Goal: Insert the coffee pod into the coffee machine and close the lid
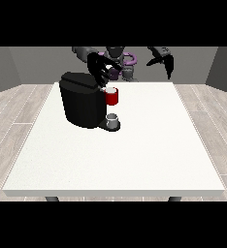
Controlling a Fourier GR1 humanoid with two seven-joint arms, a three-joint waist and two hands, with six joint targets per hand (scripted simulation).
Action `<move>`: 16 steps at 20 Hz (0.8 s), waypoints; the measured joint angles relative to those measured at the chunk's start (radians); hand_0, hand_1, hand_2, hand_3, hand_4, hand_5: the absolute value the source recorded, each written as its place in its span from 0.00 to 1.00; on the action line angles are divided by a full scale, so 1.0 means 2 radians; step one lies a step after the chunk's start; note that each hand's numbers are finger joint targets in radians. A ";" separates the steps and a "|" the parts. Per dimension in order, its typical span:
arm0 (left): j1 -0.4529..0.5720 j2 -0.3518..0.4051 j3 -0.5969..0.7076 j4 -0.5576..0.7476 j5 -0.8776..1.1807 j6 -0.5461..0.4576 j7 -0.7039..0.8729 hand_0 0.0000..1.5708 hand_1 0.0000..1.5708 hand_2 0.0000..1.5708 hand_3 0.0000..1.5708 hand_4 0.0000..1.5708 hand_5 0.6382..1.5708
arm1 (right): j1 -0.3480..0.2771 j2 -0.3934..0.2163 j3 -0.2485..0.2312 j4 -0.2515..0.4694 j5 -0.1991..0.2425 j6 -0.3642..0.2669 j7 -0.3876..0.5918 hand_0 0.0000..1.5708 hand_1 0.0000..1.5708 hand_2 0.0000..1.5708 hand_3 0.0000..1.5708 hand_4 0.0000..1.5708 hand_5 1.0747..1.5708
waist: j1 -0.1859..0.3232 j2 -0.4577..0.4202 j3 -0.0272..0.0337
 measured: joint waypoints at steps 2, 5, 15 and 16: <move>-0.005 -0.003 -0.004 -0.001 -0.002 0.001 -0.002 0.00 0.00 0.00 0.00 0.25 1.00 | -0.005 -0.008 -0.001 -0.005 0.003 0.004 0.012 0.00 0.00 0.00 0.00 0.10 1.00 | 0.007 0.006 0.0010; -0.010 -0.008 -0.011 -0.001 -0.003 0.000 -0.009 0.00 0.00 0.00 0.00 0.26 1.00 | -0.008 -0.020 -0.003 -0.019 0.015 0.000 0.043 0.00 0.00 0.00 0.00 0.06 1.00 | 0.020 0.013 0.0026; -0.052 -0.008 -0.024 -0.005 -0.002 -0.016 -0.013 0.00 0.00 0.00 0.00 0.28 1.00 | -0.028 -0.077 -0.022 -0.059 0.040 0.021 0.097 0.00 0.00 0.00 0.00 0.00 1.00 | 0.072 0.055 0.0089; -0.056 -0.009 -0.027 -0.005 -0.002 -0.018 -0.014 0.00 0.00 0.00 0.00 0.25 1.00 | -0.036 -0.085 -0.023 -0.059 0.046 0.024 0.094 0.00 0.00 0.00 0.00 0.00 1.00 | 0.080 0.060 0.0085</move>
